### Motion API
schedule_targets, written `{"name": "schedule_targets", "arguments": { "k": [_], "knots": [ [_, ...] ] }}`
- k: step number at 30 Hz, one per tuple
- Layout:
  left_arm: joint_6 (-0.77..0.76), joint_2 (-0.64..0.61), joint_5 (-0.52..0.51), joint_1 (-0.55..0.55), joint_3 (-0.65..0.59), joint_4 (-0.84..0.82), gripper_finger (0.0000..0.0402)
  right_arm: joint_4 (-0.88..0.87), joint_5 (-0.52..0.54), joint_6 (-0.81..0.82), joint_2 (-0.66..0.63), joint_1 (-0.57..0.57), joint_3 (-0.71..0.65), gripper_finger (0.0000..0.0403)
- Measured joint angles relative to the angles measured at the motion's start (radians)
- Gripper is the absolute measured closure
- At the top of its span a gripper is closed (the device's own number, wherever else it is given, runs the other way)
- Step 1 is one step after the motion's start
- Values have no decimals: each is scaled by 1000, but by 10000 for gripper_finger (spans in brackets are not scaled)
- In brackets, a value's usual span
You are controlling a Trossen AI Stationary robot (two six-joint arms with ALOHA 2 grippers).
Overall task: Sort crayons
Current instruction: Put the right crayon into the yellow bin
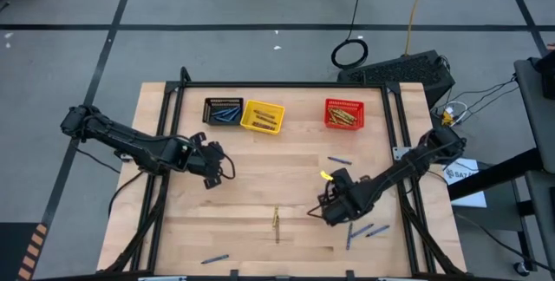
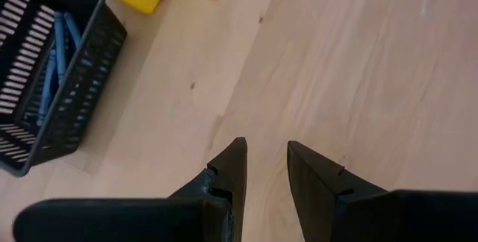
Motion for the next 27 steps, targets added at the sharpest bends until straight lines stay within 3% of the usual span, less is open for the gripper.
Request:
{"name": "schedule_targets", "arguments": {
  "k": [14,27],
  "knots": [
    [0,0,-3,0,0,14,306,121,100,-525,-1,-257,65,403],
    [2,0,-73,40,0,12,306,472,66,-1018,-1,-499,74,403]
  ]
}}
